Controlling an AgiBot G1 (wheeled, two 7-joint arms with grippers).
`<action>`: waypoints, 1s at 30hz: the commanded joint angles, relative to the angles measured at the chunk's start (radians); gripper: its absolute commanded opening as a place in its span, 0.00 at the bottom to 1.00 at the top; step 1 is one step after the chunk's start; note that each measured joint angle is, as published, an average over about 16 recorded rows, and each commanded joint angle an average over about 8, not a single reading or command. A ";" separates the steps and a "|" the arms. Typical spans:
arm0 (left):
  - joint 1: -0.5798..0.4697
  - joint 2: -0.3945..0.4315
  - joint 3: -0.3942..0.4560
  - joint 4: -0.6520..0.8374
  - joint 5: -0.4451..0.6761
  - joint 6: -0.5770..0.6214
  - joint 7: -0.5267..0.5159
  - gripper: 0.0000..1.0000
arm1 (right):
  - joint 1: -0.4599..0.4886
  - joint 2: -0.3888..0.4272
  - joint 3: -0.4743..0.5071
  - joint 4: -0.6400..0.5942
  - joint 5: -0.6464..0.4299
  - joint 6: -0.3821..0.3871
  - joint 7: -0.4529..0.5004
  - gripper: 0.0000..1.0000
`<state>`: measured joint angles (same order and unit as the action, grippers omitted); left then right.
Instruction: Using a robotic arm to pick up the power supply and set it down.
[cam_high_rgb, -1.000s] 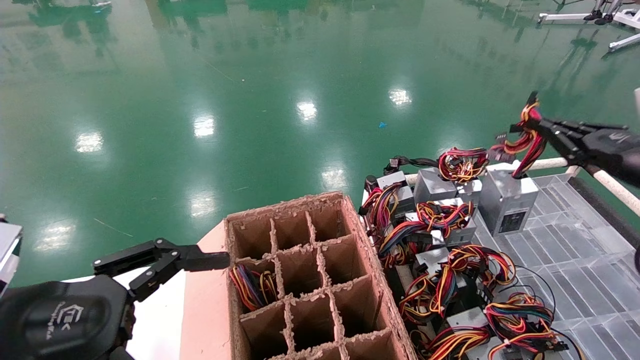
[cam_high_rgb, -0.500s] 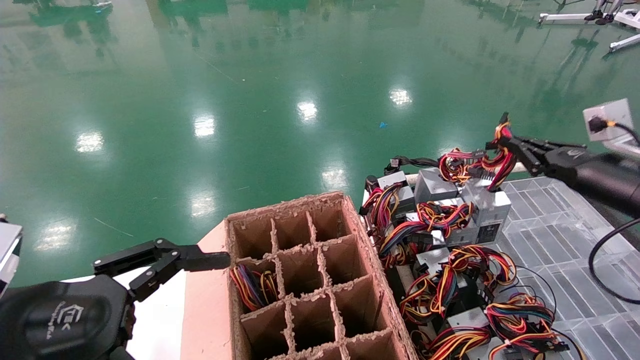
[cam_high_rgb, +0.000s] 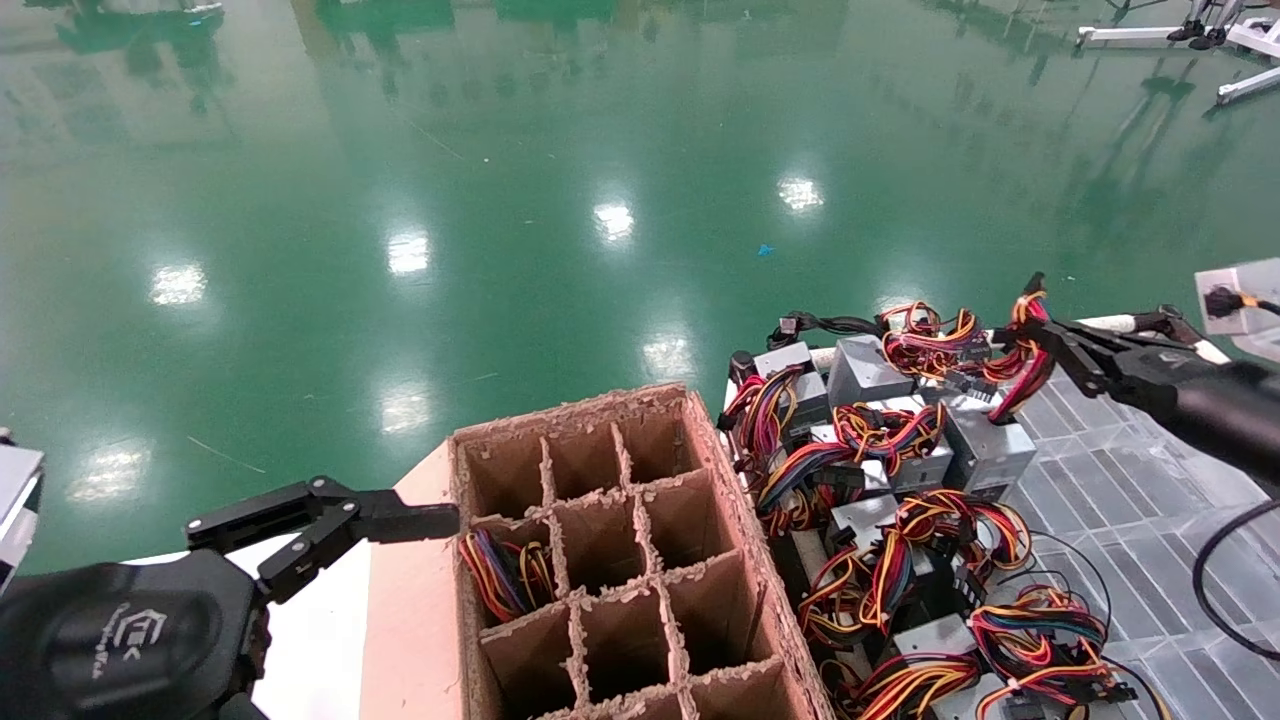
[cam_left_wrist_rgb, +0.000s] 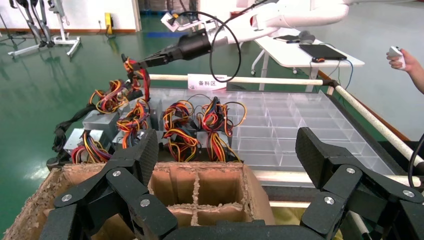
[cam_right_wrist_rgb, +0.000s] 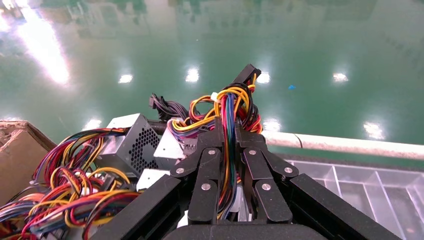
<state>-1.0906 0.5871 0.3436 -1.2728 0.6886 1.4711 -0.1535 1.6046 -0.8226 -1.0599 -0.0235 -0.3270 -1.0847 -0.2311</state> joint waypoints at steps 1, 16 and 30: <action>0.000 0.000 0.000 0.000 0.000 0.000 0.000 1.00 | -0.010 0.010 0.004 0.002 0.006 -0.007 0.003 0.00; 0.000 0.000 0.000 0.000 0.000 0.000 0.000 1.00 | -0.049 0.018 0.012 0.006 0.017 -0.009 0.036 1.00; 0.000 0.000 0.000 0.000 0.000 0.000 0.000 1.00 | -0.041 0.017 0.011 0.010 0.016 -0.015 0.034 1.00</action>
<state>-1.0905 0.5869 0.3438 -1.2724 0.6882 1.4708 -0.1533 1.5689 -0.8046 -1.0502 -0.0092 -0.3126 -1.1042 -0.1962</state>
